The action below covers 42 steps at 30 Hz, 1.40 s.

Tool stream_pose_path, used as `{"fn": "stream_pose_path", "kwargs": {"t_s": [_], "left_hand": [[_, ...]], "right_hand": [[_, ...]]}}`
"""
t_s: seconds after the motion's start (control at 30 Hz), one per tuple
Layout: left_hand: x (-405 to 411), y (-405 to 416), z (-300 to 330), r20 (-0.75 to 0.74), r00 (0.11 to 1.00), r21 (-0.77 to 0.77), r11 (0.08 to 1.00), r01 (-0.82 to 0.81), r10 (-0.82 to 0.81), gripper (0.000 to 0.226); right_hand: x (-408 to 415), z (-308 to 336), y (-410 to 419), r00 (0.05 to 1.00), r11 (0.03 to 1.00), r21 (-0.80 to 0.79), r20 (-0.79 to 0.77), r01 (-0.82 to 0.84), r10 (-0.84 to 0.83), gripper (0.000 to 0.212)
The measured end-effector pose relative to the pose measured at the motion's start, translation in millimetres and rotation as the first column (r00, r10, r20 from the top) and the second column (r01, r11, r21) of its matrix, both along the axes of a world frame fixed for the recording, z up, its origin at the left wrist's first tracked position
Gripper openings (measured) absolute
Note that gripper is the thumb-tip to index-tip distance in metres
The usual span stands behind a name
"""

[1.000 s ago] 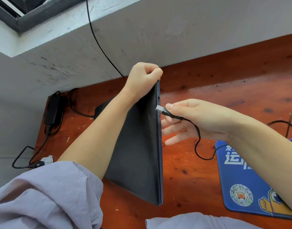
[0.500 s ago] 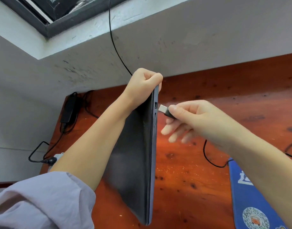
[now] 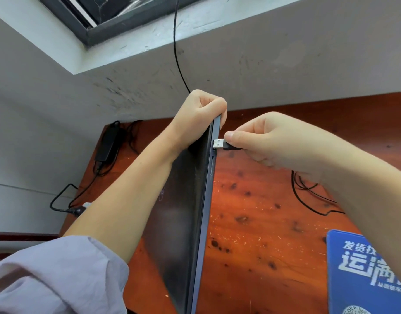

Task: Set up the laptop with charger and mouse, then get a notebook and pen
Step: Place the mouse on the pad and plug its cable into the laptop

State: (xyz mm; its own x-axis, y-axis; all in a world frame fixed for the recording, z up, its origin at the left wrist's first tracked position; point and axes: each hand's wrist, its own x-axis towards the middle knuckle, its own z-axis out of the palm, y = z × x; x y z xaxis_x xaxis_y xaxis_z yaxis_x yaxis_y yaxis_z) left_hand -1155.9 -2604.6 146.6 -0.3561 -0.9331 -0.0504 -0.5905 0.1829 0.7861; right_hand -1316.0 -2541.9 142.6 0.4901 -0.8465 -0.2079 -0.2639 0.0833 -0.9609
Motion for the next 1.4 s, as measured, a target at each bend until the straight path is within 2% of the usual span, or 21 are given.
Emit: {"fn": "stream_pose_path", "kwargs": {"t_s": [0.17, 0.33, 0.53, 0.73, 0.93, 1.13, 1.3, 1.4], "left_hand": [[-1, 1, 0, -0.006, 1.0, 0.003, 1.0, -0.002, 0.002, 0.034], [-3, 2, -1, -0.027, 1.0, 0.021, 1.0, -0.003, 0.004, 0.034], [-8, 2, -9, -0.039, 0.999, 0.035, 0.999, -0.015, 0.017, 0.032], [-11, 1, -12, -0.015, 1.0, 0.007, 1.0, -0.019, 0.019, 0.035], [-16, 1, -17, 0.007, 1.0, -0.002, 1.0, -0.022, 0.022, 0.034], [-23, 2, -24, 0.057, 0.998, -0.012, 1.0, -0.014, 0.015, 0.035], [-31, 2, -34, 0.114, 0.993, -0.011, 1.0, -0.014, 0.015, 0.035], [-39, 3, -44, 0.175, 0.984, -0.042, 0.999, -0.012, 0.019, 0.041]], "right_hand": [[0, 5, 1, 0.992, 0.999, -0.051, -0.125, 0.001, -0.007, 0.044], [4, 14, 3, 0.96, 0.983, -0.178, -0.262, 0.048, -0.095, 0.036], [9, 21, 3, 0.917, 0.978, -0.198, -0.373, 0.069, -0.14, 0.045], [9, 14, 9, 0.945, 0.987, -0.113, -0.294, 0.117, -0.145, 0.037], [6, 10, 6, 0.887, 0.97, -0.24, -0.438, 0.043, -0.148, 0.041], [-4, -3, 14, 0.929, 0.977, -0.207, -0.348, 0.053, -0.124, 0.042], [-13, -16, 9, 0.905, 0.979, -0.203, -0.42, -0.014, -0.074, 0.045], [-21, -26, 10, 0.883, 0.974, -0.214, -0.468, -0.068, -0.041, 0.036]]}}
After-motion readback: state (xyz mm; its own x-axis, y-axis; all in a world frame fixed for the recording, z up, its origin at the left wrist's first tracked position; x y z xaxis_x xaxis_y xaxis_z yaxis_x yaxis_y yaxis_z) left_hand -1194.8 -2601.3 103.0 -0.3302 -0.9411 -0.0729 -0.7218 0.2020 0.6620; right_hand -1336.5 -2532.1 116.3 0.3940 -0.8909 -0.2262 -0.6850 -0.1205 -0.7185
